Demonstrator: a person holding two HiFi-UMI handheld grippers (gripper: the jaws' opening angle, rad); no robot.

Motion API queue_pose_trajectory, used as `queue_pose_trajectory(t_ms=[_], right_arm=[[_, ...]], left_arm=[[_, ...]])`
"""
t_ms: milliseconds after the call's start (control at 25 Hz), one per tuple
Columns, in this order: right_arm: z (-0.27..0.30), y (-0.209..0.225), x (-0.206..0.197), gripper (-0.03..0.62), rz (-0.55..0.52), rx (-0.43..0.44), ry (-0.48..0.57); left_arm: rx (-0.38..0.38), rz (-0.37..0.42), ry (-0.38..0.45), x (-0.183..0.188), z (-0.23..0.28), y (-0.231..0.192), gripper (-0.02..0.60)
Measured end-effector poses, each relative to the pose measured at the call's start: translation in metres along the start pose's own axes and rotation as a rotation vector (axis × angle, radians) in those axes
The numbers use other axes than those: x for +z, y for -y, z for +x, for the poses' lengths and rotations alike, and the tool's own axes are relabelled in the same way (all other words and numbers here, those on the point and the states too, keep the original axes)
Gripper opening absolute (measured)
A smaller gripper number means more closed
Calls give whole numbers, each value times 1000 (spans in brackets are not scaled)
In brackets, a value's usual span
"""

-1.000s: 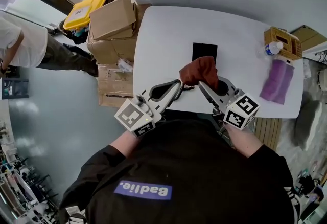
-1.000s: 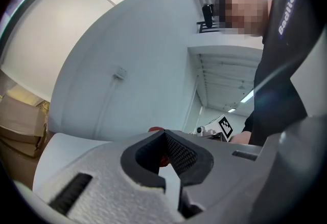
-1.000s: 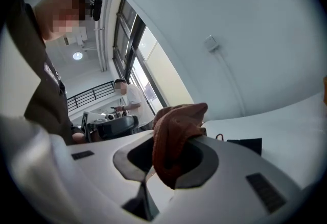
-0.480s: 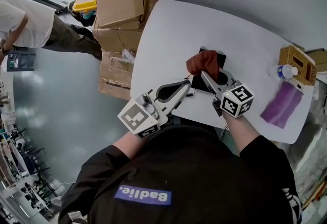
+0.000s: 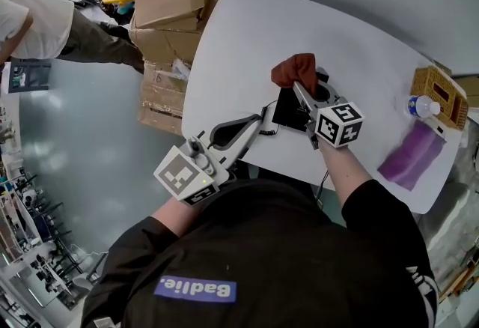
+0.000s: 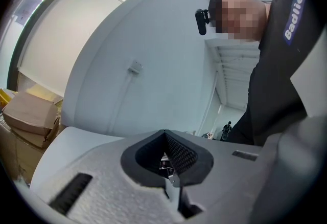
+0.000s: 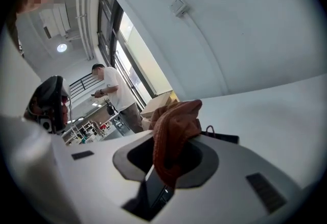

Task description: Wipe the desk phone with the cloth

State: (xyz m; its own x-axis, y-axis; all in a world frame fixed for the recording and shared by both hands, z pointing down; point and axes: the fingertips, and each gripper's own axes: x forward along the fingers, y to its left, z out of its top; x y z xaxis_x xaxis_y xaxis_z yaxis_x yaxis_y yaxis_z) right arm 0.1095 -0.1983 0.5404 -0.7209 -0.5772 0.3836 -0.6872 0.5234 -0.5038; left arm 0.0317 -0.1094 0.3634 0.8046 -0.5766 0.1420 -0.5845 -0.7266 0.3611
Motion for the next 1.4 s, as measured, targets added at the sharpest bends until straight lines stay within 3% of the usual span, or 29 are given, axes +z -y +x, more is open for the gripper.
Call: queue_pose_trajectory(t_ms=[440, 920, 1200, 1400], right_arm=[[-61, 43, -4, 94, 62, -146, 72], [-51, 25, -26, 94, 54, -266, 73], [-22, -1, -43, 94, 53, -272, 40], [-7, -20, -55, 94, 54, -223, 11]], left_arm=[[-50, -4, -8, -7, -4, 7, 6], [-65, -13, 13, -12, -70, 3, 6], [-64, -4, 25, -10, -100, 4, 6], [-53, -5, 13, -10, -104, 8, 6]])
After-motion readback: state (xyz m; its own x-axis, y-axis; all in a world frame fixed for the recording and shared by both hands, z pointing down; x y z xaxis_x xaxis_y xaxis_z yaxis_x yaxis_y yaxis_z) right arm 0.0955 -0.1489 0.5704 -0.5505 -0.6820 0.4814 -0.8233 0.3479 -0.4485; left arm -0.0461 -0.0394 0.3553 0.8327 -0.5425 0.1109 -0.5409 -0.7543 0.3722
